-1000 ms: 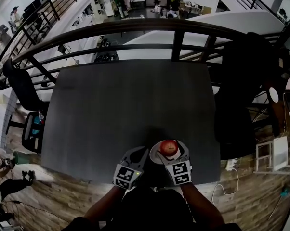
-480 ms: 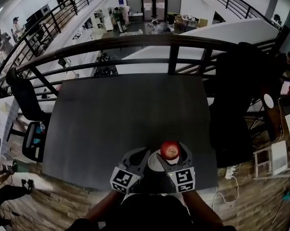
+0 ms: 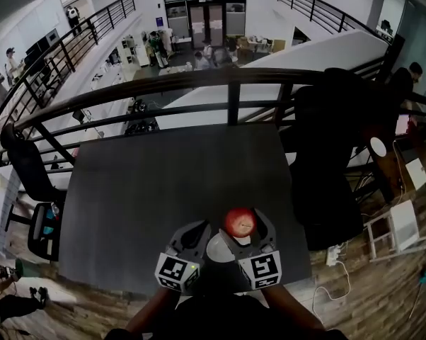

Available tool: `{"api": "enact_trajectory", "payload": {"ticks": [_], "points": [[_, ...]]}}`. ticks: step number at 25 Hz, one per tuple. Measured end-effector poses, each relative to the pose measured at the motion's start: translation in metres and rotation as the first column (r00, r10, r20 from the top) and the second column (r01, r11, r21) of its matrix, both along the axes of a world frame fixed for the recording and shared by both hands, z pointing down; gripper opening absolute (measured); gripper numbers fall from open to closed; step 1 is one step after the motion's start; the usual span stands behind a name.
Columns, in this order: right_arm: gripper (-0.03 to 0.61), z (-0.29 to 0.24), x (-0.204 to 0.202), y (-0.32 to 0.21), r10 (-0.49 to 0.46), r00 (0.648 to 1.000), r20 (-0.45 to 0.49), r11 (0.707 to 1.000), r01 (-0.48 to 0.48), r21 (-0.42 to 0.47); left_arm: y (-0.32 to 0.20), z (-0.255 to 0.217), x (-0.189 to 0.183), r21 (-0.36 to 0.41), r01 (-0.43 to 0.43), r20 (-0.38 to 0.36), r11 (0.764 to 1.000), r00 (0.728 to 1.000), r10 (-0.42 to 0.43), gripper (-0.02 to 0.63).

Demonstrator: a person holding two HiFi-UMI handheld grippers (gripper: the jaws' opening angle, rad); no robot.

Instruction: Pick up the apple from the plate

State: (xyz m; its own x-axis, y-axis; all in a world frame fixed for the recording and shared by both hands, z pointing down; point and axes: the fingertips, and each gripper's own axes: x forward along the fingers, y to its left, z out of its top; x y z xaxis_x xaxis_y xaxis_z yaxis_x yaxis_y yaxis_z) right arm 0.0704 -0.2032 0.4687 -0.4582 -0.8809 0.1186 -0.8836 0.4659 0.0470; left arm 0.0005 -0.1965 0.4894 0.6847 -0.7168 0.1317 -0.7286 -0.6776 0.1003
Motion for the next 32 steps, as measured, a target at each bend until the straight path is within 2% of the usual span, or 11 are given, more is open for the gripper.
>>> {"api": "enact_trajectory", "payload": {"ticks": [9,16,28,32], "points": [[0.407,-0.013,0.024,0.002,0.046,0.999,-0.011,0.998,-0.045,0.047,0.0,-0.011,0.023,0.033,-0.018,0.005,0.999,1.0,0.018,0.023],[0.407,-0.016,0.027,0.001,0.05,0.999,-0.01,0.997,-0.049,0.067,-0.002,-0.013,0.028,0.051,-0.024,0.013,0.998,1.0,0.024,0.023],[0.407,-0.017,0.031,0.001,0.047,0.999,-0.014,0.997,-0.046,0.064,-0.008,-0.012,0.028,0.037,-0.015,0.018,0.999,1.0,0.015,0.023],[0.407,-0.019,0.029,0.002,0.047,0.999,-0.003,0.995,-0.046,0.083,-0.006,-0.012,0.025,0.02,-0.007,-0.004,1.0,1.0,0.007,0.023]]}}
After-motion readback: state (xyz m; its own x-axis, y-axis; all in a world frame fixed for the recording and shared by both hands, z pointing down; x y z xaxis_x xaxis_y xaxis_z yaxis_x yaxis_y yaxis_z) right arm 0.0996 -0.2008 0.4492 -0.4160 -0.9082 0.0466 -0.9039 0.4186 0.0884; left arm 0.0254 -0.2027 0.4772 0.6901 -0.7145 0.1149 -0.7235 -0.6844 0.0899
